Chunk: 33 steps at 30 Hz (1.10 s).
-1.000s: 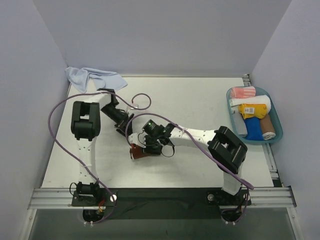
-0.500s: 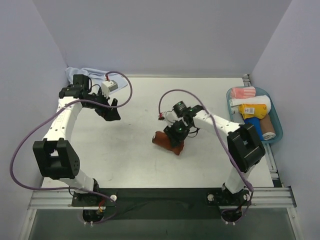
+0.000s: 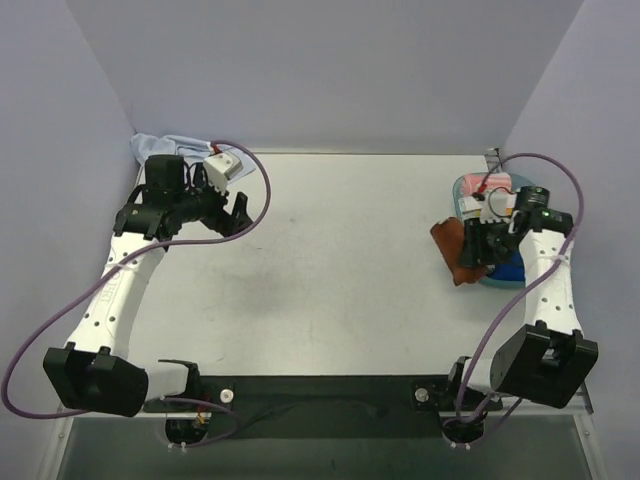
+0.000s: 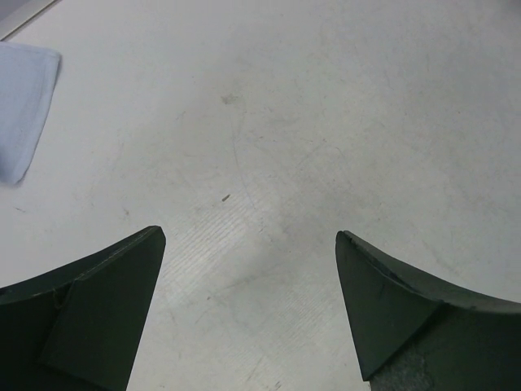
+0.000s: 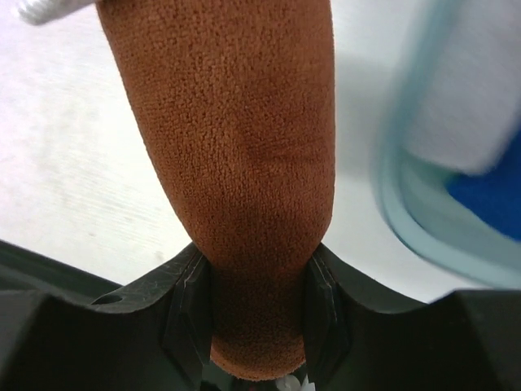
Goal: Roll the towels
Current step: Place the rolled towel into the container
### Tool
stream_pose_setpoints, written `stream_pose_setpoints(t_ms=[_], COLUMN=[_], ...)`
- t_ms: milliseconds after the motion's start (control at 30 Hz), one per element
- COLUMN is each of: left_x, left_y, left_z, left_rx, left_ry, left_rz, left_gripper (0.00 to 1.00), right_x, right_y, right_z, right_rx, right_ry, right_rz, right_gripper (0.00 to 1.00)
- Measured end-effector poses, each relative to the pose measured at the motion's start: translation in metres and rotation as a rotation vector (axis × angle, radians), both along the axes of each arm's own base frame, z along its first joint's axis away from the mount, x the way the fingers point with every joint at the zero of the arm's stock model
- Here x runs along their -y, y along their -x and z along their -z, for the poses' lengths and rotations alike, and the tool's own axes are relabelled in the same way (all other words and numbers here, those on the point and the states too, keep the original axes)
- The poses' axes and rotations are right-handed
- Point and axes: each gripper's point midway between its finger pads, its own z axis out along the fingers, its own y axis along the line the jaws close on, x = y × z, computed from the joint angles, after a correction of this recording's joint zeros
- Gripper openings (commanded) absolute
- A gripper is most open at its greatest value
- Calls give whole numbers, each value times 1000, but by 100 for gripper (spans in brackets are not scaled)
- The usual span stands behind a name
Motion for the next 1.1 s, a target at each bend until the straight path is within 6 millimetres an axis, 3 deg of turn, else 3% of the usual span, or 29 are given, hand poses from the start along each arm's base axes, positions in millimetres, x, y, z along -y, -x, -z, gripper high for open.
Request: stream_pose_setpoints(t_ms=[133,333,500,700,1100], left_x=[17,26,29,30,21], left_y=[5,8,1,-5,-8], left_z=[3,8,11,19,24], left_rx=[-16,-44,-65,-91,-96], left_ry=[-6,-12,-25,-43,-88], left_rz=[26,31,23,15,-29], left_gripper=[97,97,97,97,97], right_x=[74,166,216,238,236], right_y=[13,19,24,20,-24], right_z=[-6,-13,1,26,48], right_rx=[-32,-62,-126,-193,-185], right_ry=[53,126,156,160,200], right_rz=[169,331,392,412,394], right_gripper=[0,0,0,0,0])
